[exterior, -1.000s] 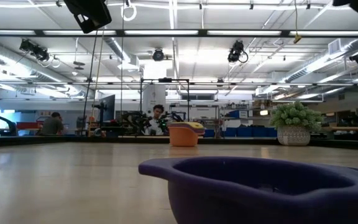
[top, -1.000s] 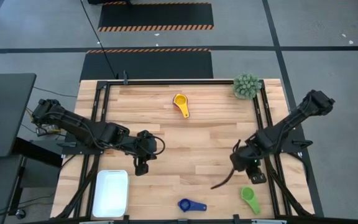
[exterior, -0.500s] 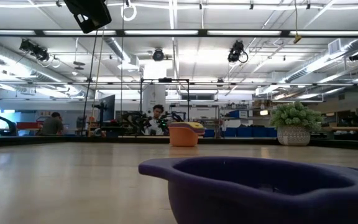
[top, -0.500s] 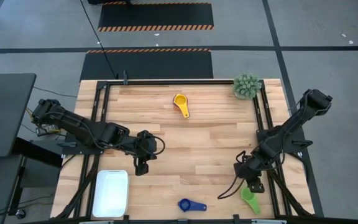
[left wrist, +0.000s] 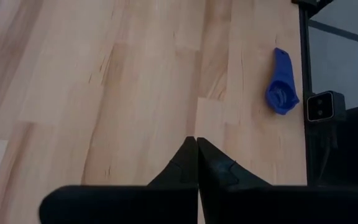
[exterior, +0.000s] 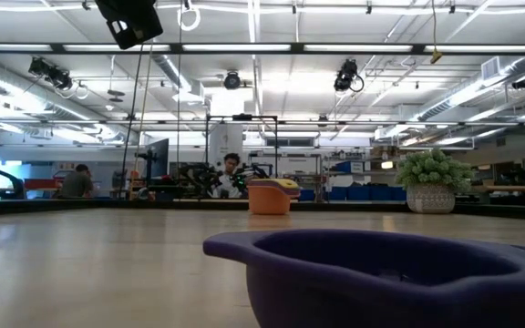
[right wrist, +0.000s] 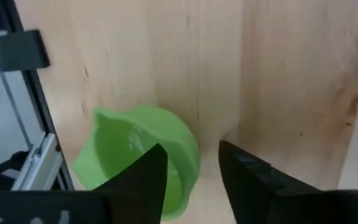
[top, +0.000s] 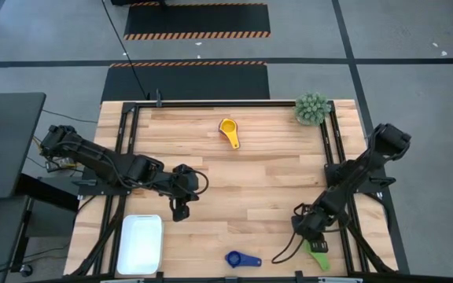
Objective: Nest measuring cups in basket
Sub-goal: Stack the green measuring cup on top of the yellow measuring cup
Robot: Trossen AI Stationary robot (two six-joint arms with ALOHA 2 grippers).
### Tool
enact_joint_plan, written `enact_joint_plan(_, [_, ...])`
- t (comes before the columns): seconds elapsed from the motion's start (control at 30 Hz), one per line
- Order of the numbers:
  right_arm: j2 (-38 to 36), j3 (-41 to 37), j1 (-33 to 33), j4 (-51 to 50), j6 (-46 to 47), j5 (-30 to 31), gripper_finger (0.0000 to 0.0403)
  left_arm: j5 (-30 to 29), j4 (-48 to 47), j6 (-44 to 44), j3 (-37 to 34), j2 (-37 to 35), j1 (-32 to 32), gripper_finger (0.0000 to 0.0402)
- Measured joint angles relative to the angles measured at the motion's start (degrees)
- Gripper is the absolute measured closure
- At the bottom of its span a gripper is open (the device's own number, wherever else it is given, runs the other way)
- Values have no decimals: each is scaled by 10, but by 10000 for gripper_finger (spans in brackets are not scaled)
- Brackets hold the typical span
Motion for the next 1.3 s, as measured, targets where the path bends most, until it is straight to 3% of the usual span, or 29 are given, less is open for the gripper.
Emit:
enact_joint_plan(0.1, [9, 1, -1, -4, 13, 2, 285, 0, 3, 0, 0, 0, 0, 402])
enact_joint_plan(0.23, [-15, -2, -12, -8, 14, 8, 374, 0, 7, 1, 0, 0, 0, 402])
enact_joint_plan(0.5, [-74, -2, -59, -37, -19, 7, 377, 0, 10, 1, 0, 0, 0, 402])
enact_joint_plan(0.6, [-85, 25, -90, -95, -66, -1, 377, 0, 9, 0, 0, 0, 0, 402])
enact_joint_plan(0.73, [-82, 102, -147, -235, -177, 17, 377, 0, 5, -15, 0, 0, 4, 402])
enact_joint_plan(0.87, [-81, 193, -220, -349, -305, 80, 377, 0, -5, -22, 0, 0, 9, 402])
enact_joint_plan(1.07, [-58, 326, -351, -414, -423, 138, 377, -1, -35, -26, 0, 0, 22, 402])
enact_joint_plan(1.3, [61, 478, -482, -452, -579, 157, 377, -25, -48, -24, 0, -5, 27, 402])
